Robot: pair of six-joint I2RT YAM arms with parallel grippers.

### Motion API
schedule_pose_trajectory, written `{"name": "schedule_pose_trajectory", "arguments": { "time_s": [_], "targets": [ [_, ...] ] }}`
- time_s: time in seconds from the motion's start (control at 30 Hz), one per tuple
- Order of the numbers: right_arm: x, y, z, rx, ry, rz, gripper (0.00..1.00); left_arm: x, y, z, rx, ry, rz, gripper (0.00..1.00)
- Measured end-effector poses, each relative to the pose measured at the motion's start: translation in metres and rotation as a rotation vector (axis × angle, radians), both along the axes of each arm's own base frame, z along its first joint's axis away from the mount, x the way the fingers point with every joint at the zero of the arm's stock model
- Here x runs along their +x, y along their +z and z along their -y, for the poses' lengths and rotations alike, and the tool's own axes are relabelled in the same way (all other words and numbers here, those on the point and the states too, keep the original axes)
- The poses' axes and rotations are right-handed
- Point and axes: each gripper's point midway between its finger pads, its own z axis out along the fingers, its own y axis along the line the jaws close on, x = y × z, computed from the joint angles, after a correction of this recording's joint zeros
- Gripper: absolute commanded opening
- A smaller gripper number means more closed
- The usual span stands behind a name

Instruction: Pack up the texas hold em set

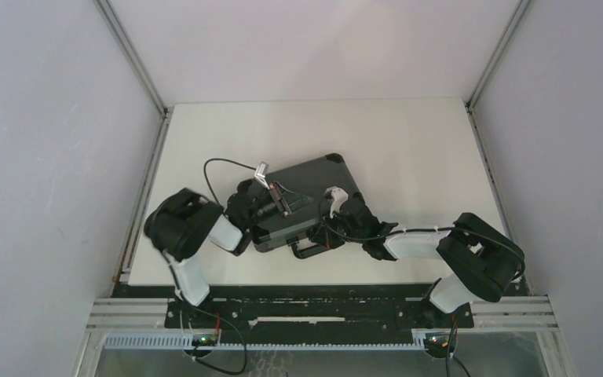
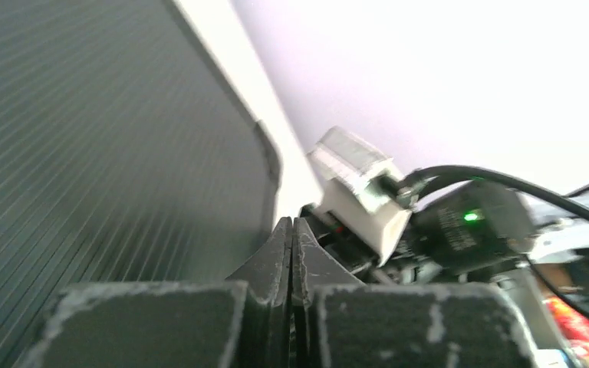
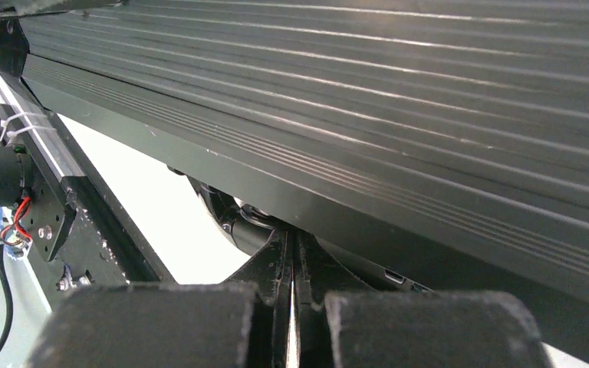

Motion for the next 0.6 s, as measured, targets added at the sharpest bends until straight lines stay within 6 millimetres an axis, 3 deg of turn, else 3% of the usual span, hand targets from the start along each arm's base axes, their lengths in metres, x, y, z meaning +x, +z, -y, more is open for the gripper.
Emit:
{"name": "schedule_pose_trajectory", "arguments": {
  "time_s": [0.13, 0.6],
  "targets": [
    [0.0010, 0.0014, 0.0023, 0.000, -0.008, 0.005, 0.00, 0.0064, 0.0094, 0.0053, -0.167, 0.013, -0.035, 0.00],
    [0.0033, 0.0083, 0.0059, 0.016, -0.013, 0.016, 0.00, 0.0097, 0.0101, -0.0011, -0.161, 0.077, -0.031, 0.00]
  ]
}}
